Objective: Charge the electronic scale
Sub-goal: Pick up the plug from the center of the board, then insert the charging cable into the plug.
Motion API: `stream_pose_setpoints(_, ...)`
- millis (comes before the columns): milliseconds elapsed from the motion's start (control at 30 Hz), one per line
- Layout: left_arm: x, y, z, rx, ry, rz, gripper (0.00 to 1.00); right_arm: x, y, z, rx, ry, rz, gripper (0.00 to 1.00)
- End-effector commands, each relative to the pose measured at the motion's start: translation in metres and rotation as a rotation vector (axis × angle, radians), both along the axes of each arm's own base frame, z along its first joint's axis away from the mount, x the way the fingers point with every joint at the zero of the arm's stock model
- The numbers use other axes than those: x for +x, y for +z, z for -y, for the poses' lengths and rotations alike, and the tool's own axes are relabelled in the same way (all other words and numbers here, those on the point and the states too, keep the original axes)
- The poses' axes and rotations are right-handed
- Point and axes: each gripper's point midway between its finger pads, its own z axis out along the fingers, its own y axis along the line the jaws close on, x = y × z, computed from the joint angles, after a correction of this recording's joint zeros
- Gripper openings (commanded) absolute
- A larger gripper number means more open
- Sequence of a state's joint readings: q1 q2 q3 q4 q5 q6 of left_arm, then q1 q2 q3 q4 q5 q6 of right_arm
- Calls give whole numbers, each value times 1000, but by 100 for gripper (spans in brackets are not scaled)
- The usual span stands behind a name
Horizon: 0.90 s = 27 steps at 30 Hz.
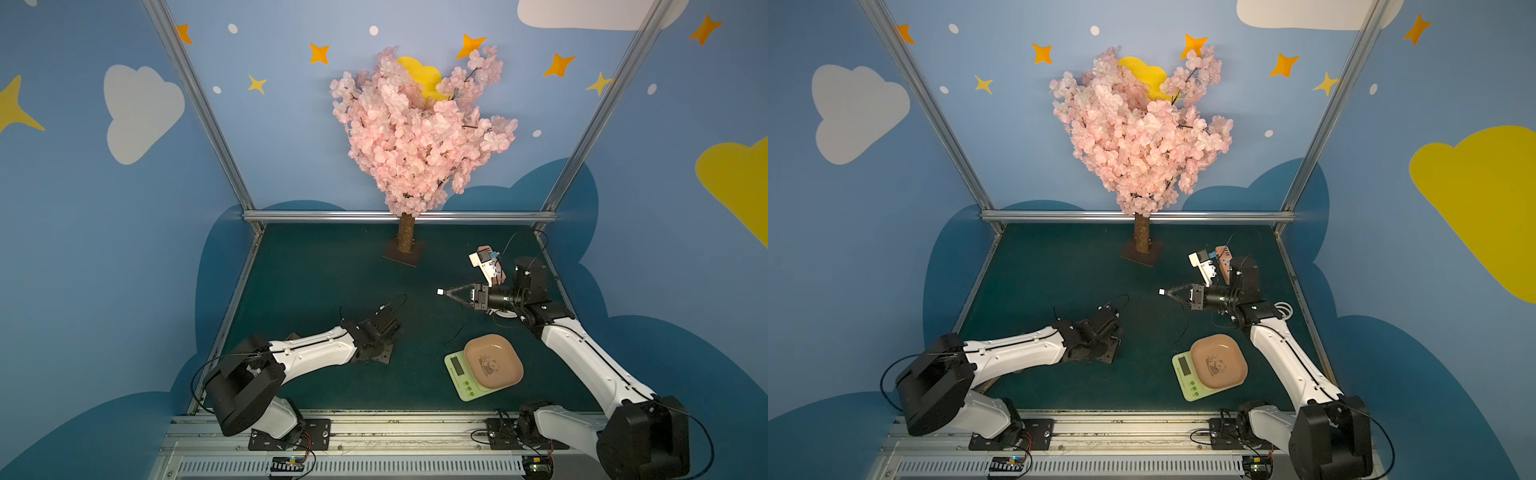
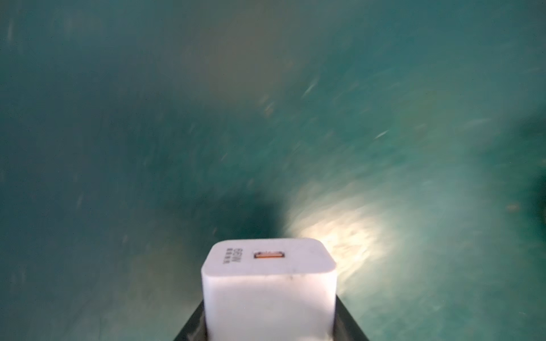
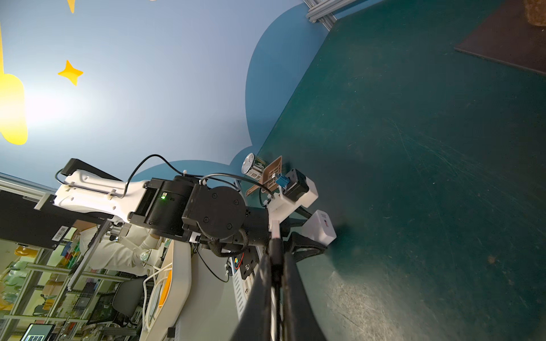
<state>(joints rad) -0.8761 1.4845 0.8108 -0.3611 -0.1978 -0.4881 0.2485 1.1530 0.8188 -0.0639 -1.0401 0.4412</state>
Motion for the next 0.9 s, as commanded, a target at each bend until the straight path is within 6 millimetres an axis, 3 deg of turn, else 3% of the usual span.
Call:
stream_pose_setpoints(0, 21, 46, 35, -114, -170, 168, 38, -9, 16, 0, 15, 14, 31, 0)
stream_pose_setpoints(233, 41, 128, 61, -235, -394, 525, 36, -21, 25, -4, 39, 39, -6, 0)
stream_pose_setpoints(333, 44, 150, 63, -285, -470, 622, 35, -27, 28, -11, 47, 91, -18, 0)
stream_pose_setpoints(467, 43, 155, 63, -295, -574, 686, 35, -35, 31, -20, 32, 164, -30, 0)
stream_pose_setpoints(867, 15, 154, 66, -251, -889, 871, 33, -39, 14, -41, -60, 250, -70, 0)
